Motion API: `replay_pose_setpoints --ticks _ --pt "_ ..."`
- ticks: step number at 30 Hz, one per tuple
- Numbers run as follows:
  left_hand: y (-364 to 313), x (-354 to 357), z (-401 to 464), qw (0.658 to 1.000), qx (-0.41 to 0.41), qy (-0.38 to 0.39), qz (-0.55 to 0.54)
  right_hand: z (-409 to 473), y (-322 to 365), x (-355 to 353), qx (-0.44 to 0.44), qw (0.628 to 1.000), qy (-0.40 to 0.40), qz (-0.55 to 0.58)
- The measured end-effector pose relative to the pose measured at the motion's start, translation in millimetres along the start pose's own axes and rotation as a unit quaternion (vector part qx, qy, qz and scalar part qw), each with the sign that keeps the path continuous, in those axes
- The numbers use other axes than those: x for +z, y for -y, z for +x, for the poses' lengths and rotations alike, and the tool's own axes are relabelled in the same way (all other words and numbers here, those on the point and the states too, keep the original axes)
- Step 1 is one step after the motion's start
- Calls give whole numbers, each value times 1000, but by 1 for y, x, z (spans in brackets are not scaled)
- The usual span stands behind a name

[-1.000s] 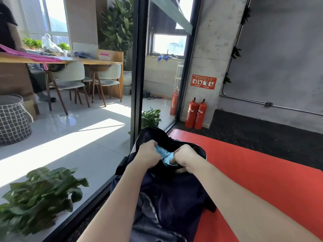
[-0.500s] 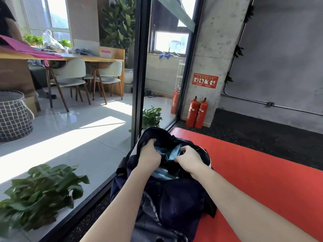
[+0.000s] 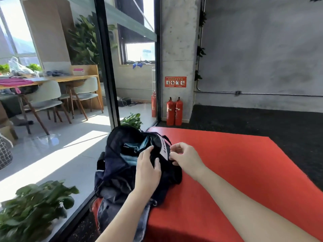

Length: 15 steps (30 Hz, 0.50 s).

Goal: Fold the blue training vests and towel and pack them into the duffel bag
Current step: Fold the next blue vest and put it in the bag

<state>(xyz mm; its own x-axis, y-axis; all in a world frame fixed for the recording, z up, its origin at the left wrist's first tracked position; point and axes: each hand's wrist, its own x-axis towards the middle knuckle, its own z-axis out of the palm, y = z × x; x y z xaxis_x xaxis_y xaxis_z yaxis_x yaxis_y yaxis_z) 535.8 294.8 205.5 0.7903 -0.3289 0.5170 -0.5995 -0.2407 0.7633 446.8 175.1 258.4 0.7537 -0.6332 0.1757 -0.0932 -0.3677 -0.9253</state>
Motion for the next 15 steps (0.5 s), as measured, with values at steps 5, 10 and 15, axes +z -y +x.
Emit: replay_pose_setpoints --ticks 5,10,15 --pt "-51 26 -55 999 32 -2 -20 -67 -52 -73 37 998 -46 -13" --pt "-101 79 -129 988 70 121 -64 -136 -101 -150 83 990 -110 -12" --pt "-159 155 -197 948 145 280 -48 -194 -153 -224 123 975 -179 -48"
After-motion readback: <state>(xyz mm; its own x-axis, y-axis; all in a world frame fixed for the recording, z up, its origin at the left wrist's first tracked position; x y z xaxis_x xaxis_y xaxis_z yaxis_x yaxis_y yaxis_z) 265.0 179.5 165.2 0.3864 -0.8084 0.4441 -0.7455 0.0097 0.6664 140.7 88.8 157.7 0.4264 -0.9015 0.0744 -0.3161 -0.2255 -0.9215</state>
